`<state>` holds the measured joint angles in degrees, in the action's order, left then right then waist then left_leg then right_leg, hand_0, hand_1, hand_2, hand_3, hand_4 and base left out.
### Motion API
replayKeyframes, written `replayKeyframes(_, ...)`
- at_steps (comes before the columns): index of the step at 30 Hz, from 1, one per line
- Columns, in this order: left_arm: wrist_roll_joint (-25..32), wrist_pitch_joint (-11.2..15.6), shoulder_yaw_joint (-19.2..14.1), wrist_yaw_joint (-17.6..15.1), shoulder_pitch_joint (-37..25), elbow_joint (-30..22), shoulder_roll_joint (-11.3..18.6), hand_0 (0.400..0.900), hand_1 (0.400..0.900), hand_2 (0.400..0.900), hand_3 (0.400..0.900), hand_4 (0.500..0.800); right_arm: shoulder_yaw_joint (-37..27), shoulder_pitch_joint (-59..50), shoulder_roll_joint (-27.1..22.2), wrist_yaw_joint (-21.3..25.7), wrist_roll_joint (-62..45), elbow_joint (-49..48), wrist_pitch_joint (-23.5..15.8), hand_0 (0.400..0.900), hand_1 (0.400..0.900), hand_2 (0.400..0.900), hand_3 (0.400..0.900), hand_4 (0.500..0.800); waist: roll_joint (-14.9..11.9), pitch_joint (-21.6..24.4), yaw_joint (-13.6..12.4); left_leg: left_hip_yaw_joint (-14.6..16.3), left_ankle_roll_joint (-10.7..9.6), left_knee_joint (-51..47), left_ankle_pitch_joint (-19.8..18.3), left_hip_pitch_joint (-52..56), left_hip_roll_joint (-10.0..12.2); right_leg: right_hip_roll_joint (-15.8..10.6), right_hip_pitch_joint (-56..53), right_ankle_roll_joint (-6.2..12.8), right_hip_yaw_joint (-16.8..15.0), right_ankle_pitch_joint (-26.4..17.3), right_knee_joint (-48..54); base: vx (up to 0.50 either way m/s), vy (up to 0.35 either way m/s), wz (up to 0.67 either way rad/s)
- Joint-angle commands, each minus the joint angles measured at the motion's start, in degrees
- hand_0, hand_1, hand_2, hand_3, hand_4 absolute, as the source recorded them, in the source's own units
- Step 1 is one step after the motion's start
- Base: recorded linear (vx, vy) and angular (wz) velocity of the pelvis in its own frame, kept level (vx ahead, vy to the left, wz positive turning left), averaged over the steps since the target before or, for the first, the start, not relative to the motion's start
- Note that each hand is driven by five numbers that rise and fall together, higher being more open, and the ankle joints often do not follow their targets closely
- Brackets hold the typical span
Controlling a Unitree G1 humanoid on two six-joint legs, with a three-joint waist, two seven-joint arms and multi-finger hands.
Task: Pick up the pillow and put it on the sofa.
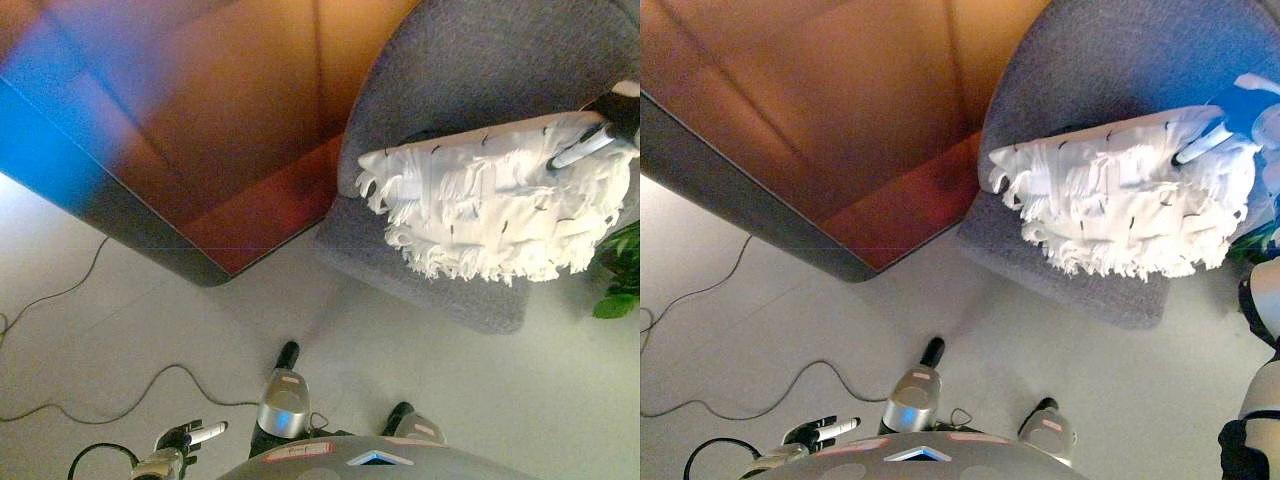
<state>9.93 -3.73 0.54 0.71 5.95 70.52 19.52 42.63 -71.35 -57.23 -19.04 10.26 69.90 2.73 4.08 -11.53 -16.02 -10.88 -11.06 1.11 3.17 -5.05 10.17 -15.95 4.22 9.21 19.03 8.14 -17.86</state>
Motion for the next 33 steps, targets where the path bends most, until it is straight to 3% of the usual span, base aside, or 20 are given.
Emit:
replayKeyframes(1, 1.6, 0.5, 3.0, -0.3, 0.9, 0.9, 4.4, 0.900, 0.900, 0.900, 0.900, 0.800, 3.9, -14.6, -1.9, 5.8, 2.0, -0.1, 1.3, 0.900, 0.900, 0.900, 0.900, 0.800, -1.8, 3.4, -1.2, 2.5, -1.5, -1.2, 11.3, 6.3, 9.0, -2.9, 7.8, -2.76, -1.5, -3.2, -5.0, -0.01, 0.039, 0.07)
replayKeyframes(6, 2.7, -2.8, 2.7, 0.8, -1.5, 2.6, 4.5, 0.900, 0.900, 0.900, 0.900, 0.800, 5.6, -15.6, -1.6, 7.1, 6.3, 1.8, 2.8, 0.900, 0.900, 0.900, 0.900, 0.800, -1.2, 5.0, 0.5, 4.6, -1.8, -2.0, 13.0, 7.9, 9.6, -2.9, 8.1, -3.28, -2.1, -2.5, -6.1, 0.07, 0.062, 0.00)
replayKeyframes(11, 3.3, -3.1, 2.9, 1.4, -1.4, 2.9, 4.4, 0.900, 0.900, 0.900, 0.900, 0.800, 5.6, -14.8, -2.1, 9.2, 7.9, 2.6, 4.6, 0.900, 0.900, 0.900, 0.900, 0.800, -0.7, 5.6, 1.0, 5.4, -2.0, -2.0, 14.5, 7.9, 9.7, -2.7, 7.5, -3.54, -2.0, -2.5, -5.3, 0.03, 0.026, 0.01)
replayKeyframes(20, 4.5, -2.2, 2.3, 2.6, -2.0, 5.2, 4.1, 0.900, 0.900, 0.900, 0.900, 0.800, 3.3, -13.8, -3.7, 21.7, 8.0, 4.0, 10.8, 0.900, 0.900, 0.900, 0.900, 0.800, -0.4, 6.2, 2.3, 6.8, -2.2, -1.8, 16.2, 6.9, 9.5, -1.8, 5.7, -3.93, -2.2, -3.0, -1.2, 0.00, 0.019, -0.05)
replayKeyframes(33, 4.1, -1.8, 1.8, 3.7, -2.9, 6.8, 5.0, 0.900, 0.900, 0.900, 0.900, 0.800, -1.4, -9.6, -9.3, 21.9, 6.2, 6.5, 13.9, 0.900, 0.900, 0.900, 0.900, 0.800, -1.3, 8.3, 4.7, 9.7, -2.6, 0.2, 16.5, 6.8, 9.3, -0.2, -0.1, -3.94, -2.2, -4.3, 5.6, 0.02, 0.007, -0.12)
